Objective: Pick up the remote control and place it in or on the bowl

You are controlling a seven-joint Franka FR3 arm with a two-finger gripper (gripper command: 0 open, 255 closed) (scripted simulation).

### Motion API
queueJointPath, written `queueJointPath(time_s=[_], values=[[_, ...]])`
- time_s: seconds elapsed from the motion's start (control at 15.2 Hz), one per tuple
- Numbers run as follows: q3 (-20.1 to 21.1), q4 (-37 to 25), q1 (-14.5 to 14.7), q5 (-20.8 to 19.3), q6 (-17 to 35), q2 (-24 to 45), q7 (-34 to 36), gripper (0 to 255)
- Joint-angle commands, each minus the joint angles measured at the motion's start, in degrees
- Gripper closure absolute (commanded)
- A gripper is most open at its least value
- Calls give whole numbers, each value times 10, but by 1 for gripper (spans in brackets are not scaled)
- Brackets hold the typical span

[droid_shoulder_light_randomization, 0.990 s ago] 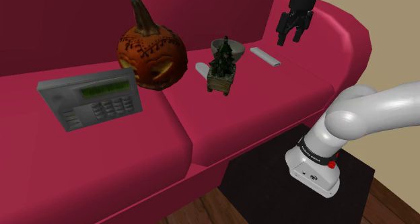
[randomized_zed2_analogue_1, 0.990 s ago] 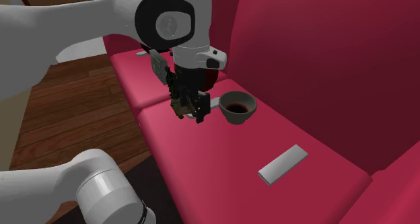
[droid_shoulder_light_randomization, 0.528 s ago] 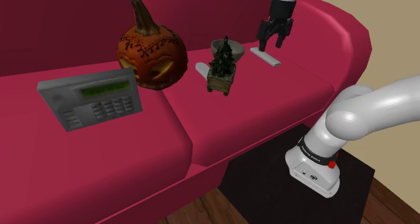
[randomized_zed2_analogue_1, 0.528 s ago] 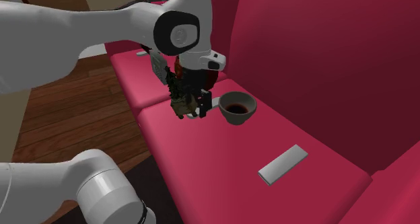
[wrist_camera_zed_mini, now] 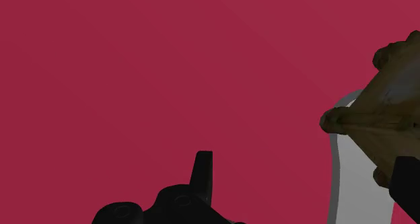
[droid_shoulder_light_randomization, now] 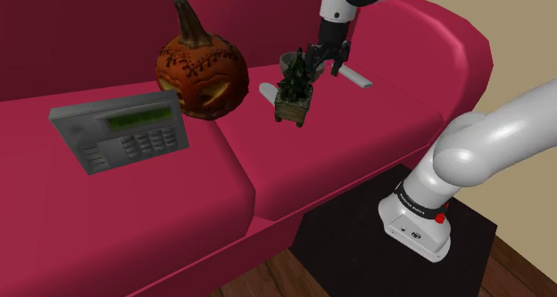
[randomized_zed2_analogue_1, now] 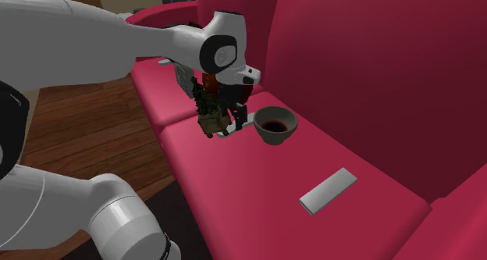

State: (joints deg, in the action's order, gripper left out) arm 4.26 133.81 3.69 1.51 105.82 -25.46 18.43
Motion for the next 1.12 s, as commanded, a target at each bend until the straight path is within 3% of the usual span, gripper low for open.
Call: queueJointPath(time_s=[0.0, 0.59, 1.06], values=[[12, -15, 3, 2, 30, 40, 18, 0], [53, -105, 18, -19, 131, 215, 98, 0], [53, -74, 18, -24, 184, 237, 101, 0]])
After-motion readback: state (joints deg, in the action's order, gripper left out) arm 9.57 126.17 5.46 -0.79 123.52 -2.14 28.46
